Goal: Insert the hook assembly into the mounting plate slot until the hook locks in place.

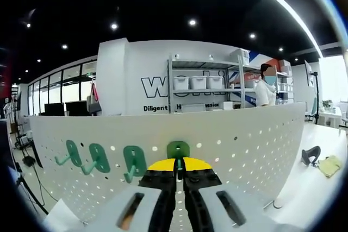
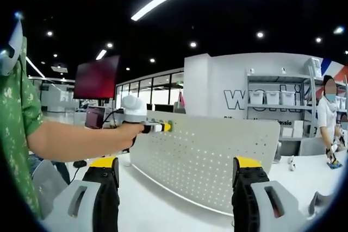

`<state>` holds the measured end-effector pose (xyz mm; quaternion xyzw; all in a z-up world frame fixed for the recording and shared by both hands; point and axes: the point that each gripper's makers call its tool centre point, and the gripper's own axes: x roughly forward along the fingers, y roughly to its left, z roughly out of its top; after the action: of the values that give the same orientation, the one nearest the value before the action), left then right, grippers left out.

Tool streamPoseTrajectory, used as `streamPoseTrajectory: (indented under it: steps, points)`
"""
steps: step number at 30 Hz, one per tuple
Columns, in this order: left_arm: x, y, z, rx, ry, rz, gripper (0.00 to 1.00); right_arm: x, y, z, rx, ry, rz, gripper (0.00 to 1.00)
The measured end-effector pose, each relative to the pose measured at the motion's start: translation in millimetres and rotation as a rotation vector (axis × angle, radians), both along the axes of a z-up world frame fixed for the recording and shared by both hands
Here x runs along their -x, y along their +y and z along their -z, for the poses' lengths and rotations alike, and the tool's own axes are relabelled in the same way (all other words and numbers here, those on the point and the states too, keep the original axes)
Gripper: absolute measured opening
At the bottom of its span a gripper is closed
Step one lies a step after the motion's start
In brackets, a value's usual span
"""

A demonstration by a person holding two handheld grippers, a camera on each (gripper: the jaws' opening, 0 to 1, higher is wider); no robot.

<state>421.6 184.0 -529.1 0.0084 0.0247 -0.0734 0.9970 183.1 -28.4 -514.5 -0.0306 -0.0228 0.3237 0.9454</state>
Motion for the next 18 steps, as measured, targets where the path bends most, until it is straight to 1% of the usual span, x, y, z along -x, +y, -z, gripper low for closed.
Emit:
streamPoseTrajectory:
  steps: [5,18]
  points:
    - [0.7,0.2,-2.8,-0.008,-0.013,-0.008,0.03,-0.4,0.4,1.5,-0.003,0.004,-0.003,0.87]
    - [1.3,1.5,-3.8,-0.019,-0.022,-0.021,0.03,-0.8,2.6,4.6,-0.01,0.015,-0.013,0.87]
